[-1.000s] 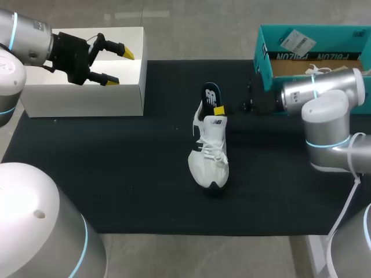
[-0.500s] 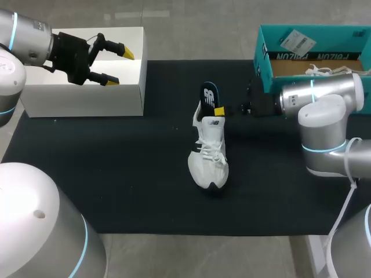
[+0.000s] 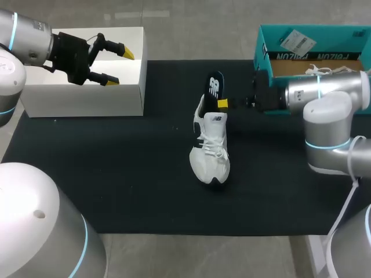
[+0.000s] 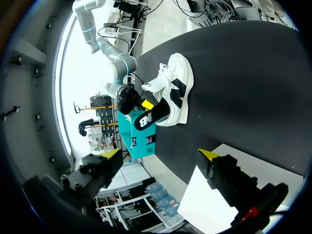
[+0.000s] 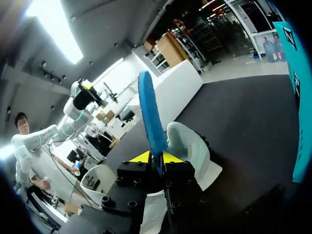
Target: Take the shoe out of the shoebox, open the shoe tongue, remove and reinsert the insole, then place the shoe into the shoebox
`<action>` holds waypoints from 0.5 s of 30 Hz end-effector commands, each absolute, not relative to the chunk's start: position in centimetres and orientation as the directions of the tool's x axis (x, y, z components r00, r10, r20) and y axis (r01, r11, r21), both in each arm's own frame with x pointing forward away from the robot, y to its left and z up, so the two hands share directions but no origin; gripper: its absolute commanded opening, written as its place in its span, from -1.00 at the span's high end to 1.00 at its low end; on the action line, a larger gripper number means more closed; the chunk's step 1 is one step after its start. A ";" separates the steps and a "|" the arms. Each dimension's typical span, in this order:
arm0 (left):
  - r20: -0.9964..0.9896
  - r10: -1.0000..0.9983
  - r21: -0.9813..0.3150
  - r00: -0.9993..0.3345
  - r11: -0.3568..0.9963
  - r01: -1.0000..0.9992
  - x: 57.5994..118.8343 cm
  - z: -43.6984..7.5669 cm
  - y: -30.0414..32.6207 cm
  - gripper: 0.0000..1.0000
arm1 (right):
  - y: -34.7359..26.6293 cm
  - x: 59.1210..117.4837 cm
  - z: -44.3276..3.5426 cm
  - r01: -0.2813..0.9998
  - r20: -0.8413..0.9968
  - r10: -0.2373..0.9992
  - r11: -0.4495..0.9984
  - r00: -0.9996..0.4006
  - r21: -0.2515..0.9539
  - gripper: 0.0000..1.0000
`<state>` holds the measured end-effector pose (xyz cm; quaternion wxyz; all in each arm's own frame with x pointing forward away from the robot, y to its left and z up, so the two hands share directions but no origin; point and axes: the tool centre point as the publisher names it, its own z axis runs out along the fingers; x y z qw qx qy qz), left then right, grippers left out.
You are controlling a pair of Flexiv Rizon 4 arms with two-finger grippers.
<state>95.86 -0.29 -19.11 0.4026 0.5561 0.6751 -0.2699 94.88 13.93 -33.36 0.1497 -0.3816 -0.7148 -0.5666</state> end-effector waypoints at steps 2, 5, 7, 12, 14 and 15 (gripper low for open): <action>-0.842 0.537 0.084 -0.058 0.236 0.968 95.8 -19.1 -0.3 -1.00 | 14.3 94.6 -34.2 0.720 0.656 0.370 0.055 -0.658 0.692 0.44; -0.842 0.537 0.084 -0.058 0.236 0.968 95.8 -19.1 -0.3 -1.00 | 14.4 94.3 -34.6 0.730 0.667 0.367 0.051 -0.648 0.681 0.30; -0.842 0.537 0.084 -0.058 0.236 0.968 95.8 -19.1 -0.3 -1.00 | 14.5 94.0 -34.8 0.735 0.673 0.367 0.049 -0.643 0.676 0.29; -0.842 0.537 0.084 -0.058 0.236 0.968 95.8 -19.1 -0.3 -1.00 | 14.7 93.7 -35.3 0.744 0.682 0.365 0.048 -0.634 0.666 0.41; -0.842 0.537 0.084 -0.058 0.236 0.968 95.8 -19.1 -0.3 -1.00 | 14.7 93.7 -35.3 0.747 0.684 0.364 0.049 -0.631 0.663 0.90; -0.842 0.537 0.084 -0.058 0.236 0.968 95.8 -19.1 -0.3 -1.00 | 14.7 93.7 -35.3 0.748 0.686 0.364 0.049 -0.630 0.661 1.00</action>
